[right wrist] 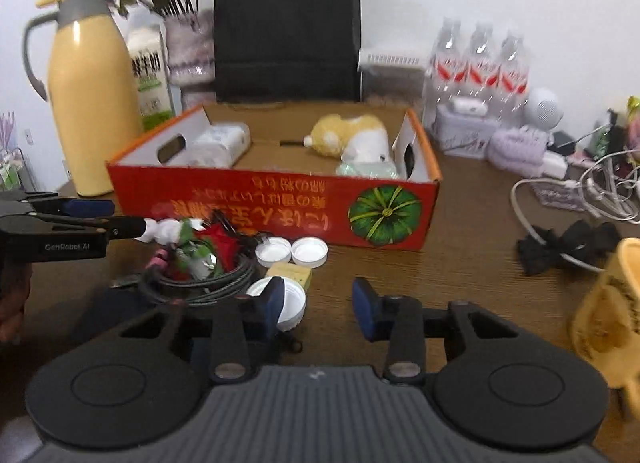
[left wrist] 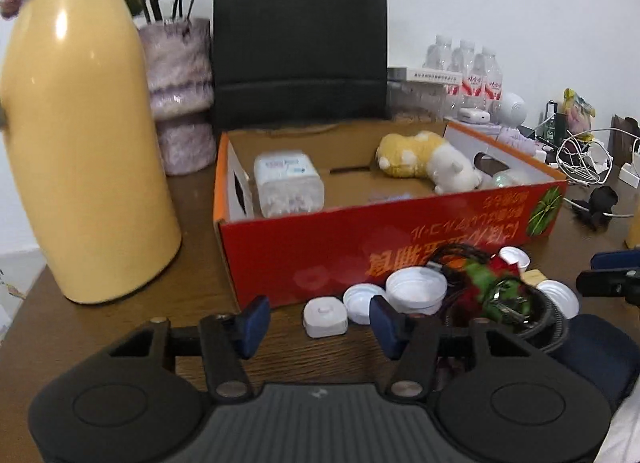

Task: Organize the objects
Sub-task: 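Move both grippers back toward the white caps beside the box, then grasp a small white cap with the left gripper while the right grasps a white round lid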

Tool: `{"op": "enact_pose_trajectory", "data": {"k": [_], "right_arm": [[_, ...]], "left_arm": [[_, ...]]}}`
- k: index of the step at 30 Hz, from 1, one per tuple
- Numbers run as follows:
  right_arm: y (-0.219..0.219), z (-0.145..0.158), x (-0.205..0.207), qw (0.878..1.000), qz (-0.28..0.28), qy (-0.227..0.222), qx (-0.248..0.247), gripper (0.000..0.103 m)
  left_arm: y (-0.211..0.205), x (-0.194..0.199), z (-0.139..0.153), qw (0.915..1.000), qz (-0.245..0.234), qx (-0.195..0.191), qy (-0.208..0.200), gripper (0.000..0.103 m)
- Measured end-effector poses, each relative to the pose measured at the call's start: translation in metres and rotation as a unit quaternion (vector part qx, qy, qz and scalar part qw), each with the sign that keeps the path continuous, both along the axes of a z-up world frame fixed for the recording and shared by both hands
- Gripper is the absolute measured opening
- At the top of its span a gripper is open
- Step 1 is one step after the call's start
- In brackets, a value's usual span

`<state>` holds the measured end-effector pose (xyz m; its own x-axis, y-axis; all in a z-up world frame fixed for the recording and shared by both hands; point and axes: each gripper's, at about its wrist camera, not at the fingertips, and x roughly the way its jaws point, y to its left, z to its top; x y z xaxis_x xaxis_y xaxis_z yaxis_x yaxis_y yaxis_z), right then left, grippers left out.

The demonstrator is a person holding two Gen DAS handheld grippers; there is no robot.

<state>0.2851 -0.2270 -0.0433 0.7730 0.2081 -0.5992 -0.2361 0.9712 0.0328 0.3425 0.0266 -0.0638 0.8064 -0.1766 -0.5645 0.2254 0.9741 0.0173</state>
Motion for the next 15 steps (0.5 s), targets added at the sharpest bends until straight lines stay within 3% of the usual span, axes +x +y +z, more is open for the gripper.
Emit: {"op": "enact_pose_trajectory", "data": {"k": [4,6,12,15], "right_arm": [[0.004,-0.017,0.008,1.000,0.007,0.016,0.011,0.025],[0.005,-0.023,0.010,1.000,0.008,0.022,0.017,0.013],[0.002,-0.021,0.005,1.000,0.003,0.010,0.029,0.005],[-0.002,-0.007,-0.008,1.000,-0.005,-0.015,0.025,0.005]], "left_arm": [[0.008,0.010,-0.006,0.9990,-0.014,-0.033,0.026,0.038],[0.009,0.012,-0.006,0.9986,-0.017,-0.039,0.031,0.024],[0.003,-0.002,0.000,0.9998,0.003,-0.010,0.018,0.023],[0.005,-0.033,0.016,0.9993,0.028,-0.026,0.006,0.023]]}}
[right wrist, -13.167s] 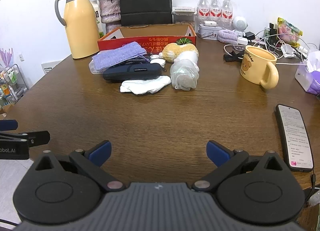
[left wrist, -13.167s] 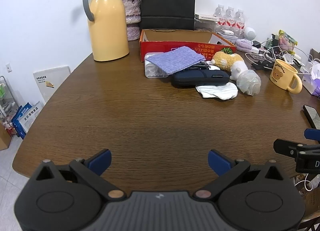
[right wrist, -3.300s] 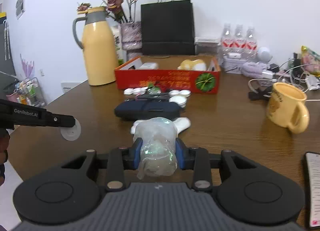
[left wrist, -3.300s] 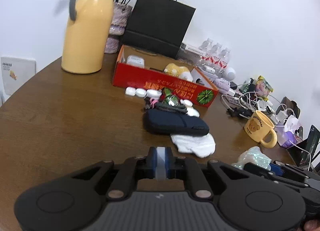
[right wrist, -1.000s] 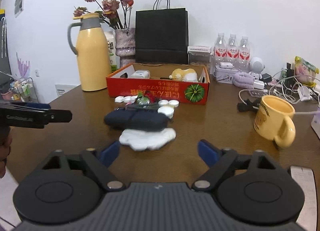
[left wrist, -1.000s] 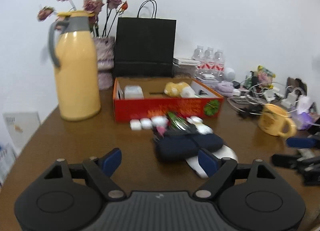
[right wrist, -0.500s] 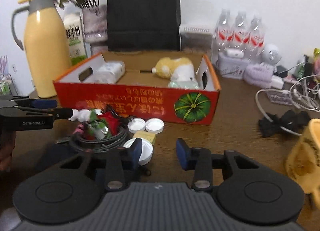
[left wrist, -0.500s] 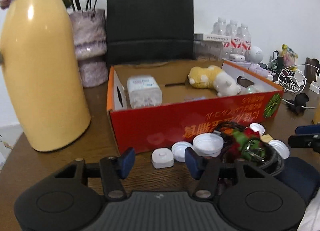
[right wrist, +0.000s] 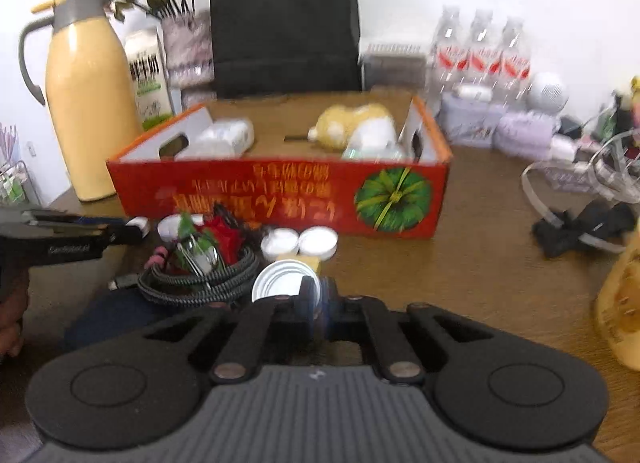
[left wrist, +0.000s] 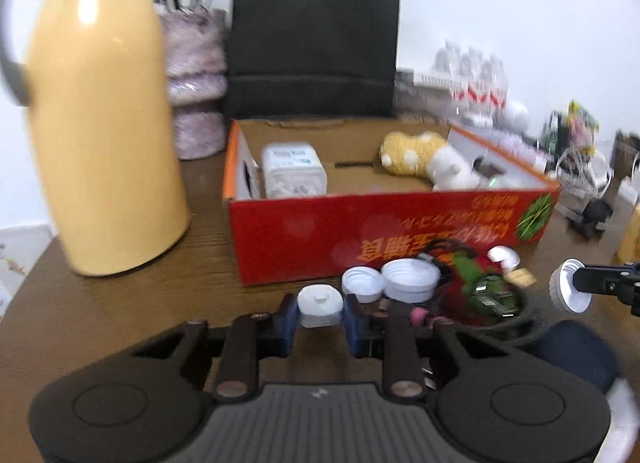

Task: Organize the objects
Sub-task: 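Grasp a small white cap with the left gripper while the right grasps a white round lid, then carry the cap and lid into the box and open both grippers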

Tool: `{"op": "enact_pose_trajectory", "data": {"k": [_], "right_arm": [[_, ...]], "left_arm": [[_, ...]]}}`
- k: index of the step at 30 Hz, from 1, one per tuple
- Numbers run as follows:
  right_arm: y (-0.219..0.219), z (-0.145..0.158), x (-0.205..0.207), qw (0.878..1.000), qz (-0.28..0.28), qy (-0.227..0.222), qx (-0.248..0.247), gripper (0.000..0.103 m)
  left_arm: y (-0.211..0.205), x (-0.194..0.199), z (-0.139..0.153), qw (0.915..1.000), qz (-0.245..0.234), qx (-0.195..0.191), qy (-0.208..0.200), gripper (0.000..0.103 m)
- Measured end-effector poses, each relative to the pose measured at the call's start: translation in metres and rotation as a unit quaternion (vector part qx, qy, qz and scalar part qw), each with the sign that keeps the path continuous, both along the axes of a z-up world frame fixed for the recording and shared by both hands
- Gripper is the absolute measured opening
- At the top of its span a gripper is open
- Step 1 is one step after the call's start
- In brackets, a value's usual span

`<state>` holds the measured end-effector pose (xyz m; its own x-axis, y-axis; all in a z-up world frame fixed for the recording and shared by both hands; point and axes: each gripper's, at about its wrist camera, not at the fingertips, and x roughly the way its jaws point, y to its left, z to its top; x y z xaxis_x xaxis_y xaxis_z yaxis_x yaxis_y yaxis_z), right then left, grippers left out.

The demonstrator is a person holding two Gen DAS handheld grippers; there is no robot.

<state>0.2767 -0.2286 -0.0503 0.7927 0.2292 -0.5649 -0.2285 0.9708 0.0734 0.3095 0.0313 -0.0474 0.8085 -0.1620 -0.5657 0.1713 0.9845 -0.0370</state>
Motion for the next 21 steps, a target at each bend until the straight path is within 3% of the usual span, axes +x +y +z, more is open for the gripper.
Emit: {"op": "enact_pose_trajectory", "data": {"k": [6,11,15,21], "right_arm": [[-0.020,0.028,-0.053,0.999,-0.011,-0.019,0.041,0.005],[-0.026,0.036,-0.124,0.999,0.000,-0.023,0.042,0.005],[-0.025,0.029,-0.160,0.999,0.011,-0.004,0.035,0.005],[-0.025,0.033,-0.165,0.999,0.020,-0.008,0.040,0.005]], "left_arm": [[0.003,-0.095,0.035,0.9983,0.039,-0.035,-0.025,0.023],[-0.006,-0.168,0.045,0.9960,0.026,-0.085,-0.015,0.023],[-0.016,-0.189,0.045,0.9966,0.012,-0.082,-0.004,0.023],[-0.024,-0.174,0.057,0.9977,-0.003,-0.060,-0.029,0.023]]}}
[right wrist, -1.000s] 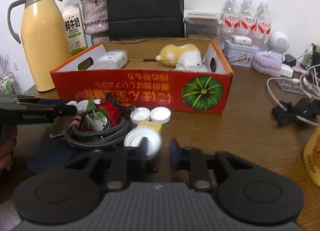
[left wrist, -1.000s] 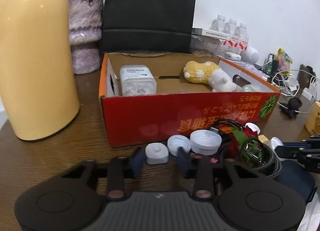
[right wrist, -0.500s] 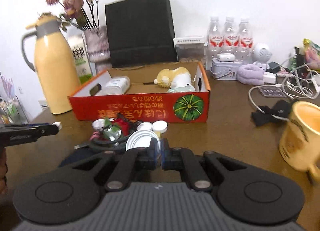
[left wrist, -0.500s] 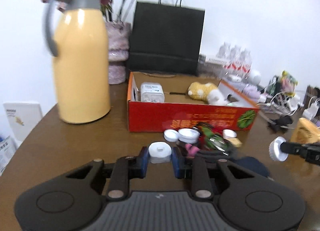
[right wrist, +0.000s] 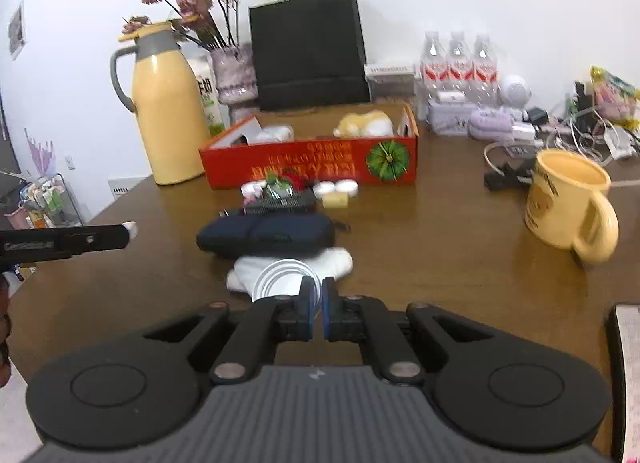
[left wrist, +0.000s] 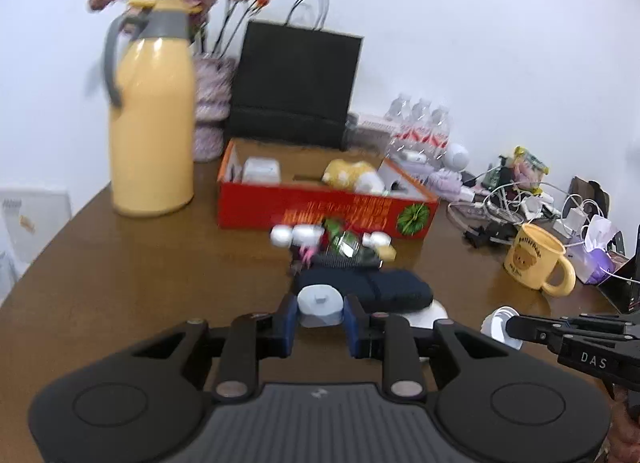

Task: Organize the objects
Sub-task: 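Carry the cap and lid into the box and open both grippers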

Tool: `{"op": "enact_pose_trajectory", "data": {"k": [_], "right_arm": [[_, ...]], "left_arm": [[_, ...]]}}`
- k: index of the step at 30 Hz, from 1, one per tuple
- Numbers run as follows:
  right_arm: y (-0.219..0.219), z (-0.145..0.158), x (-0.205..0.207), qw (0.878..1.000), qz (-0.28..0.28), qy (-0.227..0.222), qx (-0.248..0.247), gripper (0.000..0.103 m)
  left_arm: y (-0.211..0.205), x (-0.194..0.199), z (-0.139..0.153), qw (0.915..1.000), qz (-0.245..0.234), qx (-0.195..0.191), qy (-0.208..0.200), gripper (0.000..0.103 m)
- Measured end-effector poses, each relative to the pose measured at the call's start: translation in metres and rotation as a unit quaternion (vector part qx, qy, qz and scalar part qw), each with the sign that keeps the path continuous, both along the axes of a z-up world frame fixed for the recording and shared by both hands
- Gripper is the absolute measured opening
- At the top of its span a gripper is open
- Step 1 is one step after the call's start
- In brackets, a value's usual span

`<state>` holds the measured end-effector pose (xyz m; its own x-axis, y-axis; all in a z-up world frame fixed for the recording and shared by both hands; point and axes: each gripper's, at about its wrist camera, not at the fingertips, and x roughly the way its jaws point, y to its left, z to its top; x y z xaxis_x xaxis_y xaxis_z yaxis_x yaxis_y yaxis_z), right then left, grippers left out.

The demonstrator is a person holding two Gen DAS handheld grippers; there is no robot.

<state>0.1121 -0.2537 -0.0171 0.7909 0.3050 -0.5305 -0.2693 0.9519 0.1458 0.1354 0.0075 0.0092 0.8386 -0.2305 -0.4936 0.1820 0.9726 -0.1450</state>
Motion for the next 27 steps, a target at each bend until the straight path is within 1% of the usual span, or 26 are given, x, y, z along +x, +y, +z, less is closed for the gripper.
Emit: {"op": "enact_pose_trajectory", "data": {"k": [2,4,6,7,9,11,13,14,15,17,19,20,22,23,24,27], "right_arm": [[0.002,0.008,0.009,1.000,0.009,-0.011,-0.005,0.005],[0.001,0.025,0.031,0.999,0.020,-0.032,-0.003,0.005],[0.002,0.048,0.067,0.998,0.034,-0.058,-0.005,0.005],[0.005,0.061,0.095,0.997,0.040,-0.067,-0.010,0.005],[0.014,0.079,0.148,0.996,0.049,-0.069,-0.018,0.005],[0.028,0.088,0.218,0.997,0.055,-0.044,-0.018,0.005],[0.044,0.084,0.288,0.999,0.050,-0.003,-0.021,0.005],[0.053,0.075,0.328,0.998,0.048,0.027,-0.022,0.005],[0.059,0.066,0.359,0.998,0.042,0.051,-0.021,0.005],[0.064,0.045,0.413,0.995,0.031,0.099,-0.013,0.005],[0.067,0.022,0.447,0.990,0.021,0.137,0.003,0.005],[0.071,0.013,0.462,0.988,0.016,0.152,0.005,0.008],[0.076,0.002,0.472,0.988,0.004,0.155,0.007,0.017],[0.077,0.000,0.473,0.988,0.002,0.153,0.006,0.029],[0.076,-0.001,0.471,0.989,0.000,0.146,0.008,0.037],[0.073,0.006,0.459,0.992,0.006,0.124,0.003,0.037]], "left_arm": [[-0.008,0.022,0.009,0.9990,-0.031,0.028,-0.016,0.023],[-0.014,0.055,0.022,0.9968,-0.062,0.041,-0.030,0.023],[-0.021,0.100,0.040,0.9942,-0.085,0.050,-0.043,0.023],[-0.025,0.127,0.047,0.9935,-0.090,0.053,-0.045,0.023],[-0.035,0.190,0.053,0.9924,-0.103,0.062,-0.023,0.023],[-0.040,0.252,0.046,0.9942,-0.085,0.066,-0.001,0.023],[-0.043,0.311,0.028,0.9945,-0.079,0.064,0.027,0.023],[-0.046,0.333,0.018,0.9953,-0.058,0.065,0.043,0.023],[-0.048,0.357,0.006,0.9949,-0.040,0.069,0.062,0.023],[-0.050,0.391,-0.011,0.9928,-0.019,0.077,0.089,0.023],[-0.047,0.414,-0.022,0.9906,0.005,0.084,0.108,0.025],[-0.043,0.421,-0.025,0.9895,0.007,0.084,0.117,0.027],[-0.037,0.426,-0.024,0.9904,-0.004,0.069,0.119,0.042],[-0.035,0.427,-0.022,0.9912,-0.004,0.063,0.116,0.044],[-0.031,0.423,-0.019,0.9924,-0.003,0.055,0.110,0.045],[-0.024,0.411,-0.006,0.9936,0.008,0.053,0.099,0.045]]}}
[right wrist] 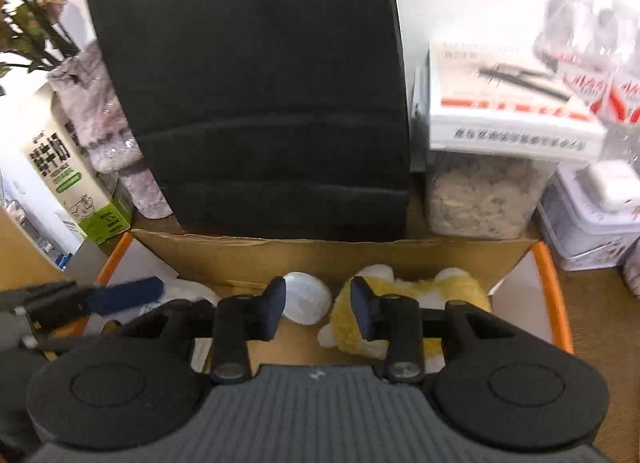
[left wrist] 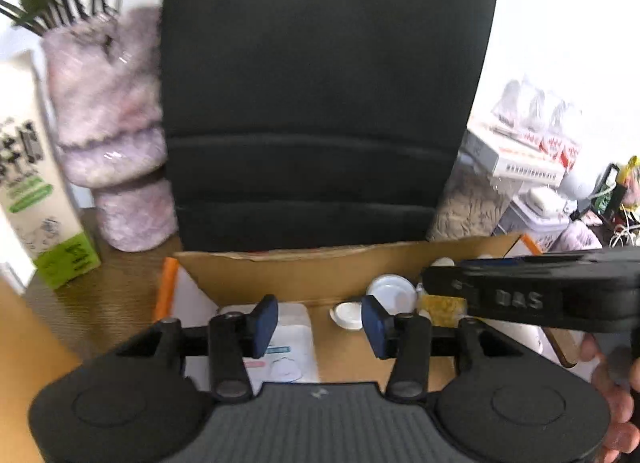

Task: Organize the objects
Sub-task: 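Carry the cap and lid into the box and open both grippers, then move both grippers back over the remaining items on the table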

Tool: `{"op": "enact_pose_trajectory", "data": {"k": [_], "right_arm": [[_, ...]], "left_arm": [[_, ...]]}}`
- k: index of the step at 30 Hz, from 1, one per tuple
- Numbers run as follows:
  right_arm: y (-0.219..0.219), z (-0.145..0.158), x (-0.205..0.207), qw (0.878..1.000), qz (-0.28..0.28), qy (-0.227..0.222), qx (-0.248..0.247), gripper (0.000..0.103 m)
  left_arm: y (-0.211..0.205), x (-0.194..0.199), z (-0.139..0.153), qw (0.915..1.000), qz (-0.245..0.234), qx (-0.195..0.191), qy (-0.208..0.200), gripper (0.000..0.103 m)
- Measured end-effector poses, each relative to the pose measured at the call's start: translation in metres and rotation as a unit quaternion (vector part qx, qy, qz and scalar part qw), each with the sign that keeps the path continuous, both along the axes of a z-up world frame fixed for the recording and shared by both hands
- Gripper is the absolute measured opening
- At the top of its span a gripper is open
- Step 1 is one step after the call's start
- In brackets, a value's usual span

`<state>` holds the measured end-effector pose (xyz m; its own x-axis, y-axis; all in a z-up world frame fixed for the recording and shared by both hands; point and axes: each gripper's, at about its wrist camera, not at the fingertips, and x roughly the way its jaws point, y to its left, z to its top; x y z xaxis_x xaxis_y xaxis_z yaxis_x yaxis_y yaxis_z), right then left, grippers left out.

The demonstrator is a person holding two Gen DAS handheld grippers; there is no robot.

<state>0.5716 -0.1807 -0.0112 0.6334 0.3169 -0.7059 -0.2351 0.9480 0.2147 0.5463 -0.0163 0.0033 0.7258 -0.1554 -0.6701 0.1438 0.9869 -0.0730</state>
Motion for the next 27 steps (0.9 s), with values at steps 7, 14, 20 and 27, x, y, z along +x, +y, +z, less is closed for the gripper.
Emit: {"op": "enact_pose_trajectory", "data": {"k": [7,14,20,27], "right_arm": [[-0.023,0.052,-0.051,0.999,0.002,-0.045,-0.023,0.038],[-0.044,0.106,-0.196,0.986,0.002,-0.154,-0.059,0.057],[-0.069,0.077,-0.357,0.983,-0.006,-0.182,-0.015,0.075],[-0.077,0.010,-0.495,0.993,0.020,-0.116,0.016,0.082]], "left_arm": [[0.000,-0.079,0.046,0.9982,0.018,0.020,-0.053,0.048],[0.003,-0.236,0.063,0.9906,-0.020,0.042,-0.128,0.062],[0.005,-0.404,0.035,0.9852,-0.052,-0.023,-0.162,0.076],[0.006,-0.484,-0.008,0.9969,-0.033,-0.017,-0.070,0.076]]}}
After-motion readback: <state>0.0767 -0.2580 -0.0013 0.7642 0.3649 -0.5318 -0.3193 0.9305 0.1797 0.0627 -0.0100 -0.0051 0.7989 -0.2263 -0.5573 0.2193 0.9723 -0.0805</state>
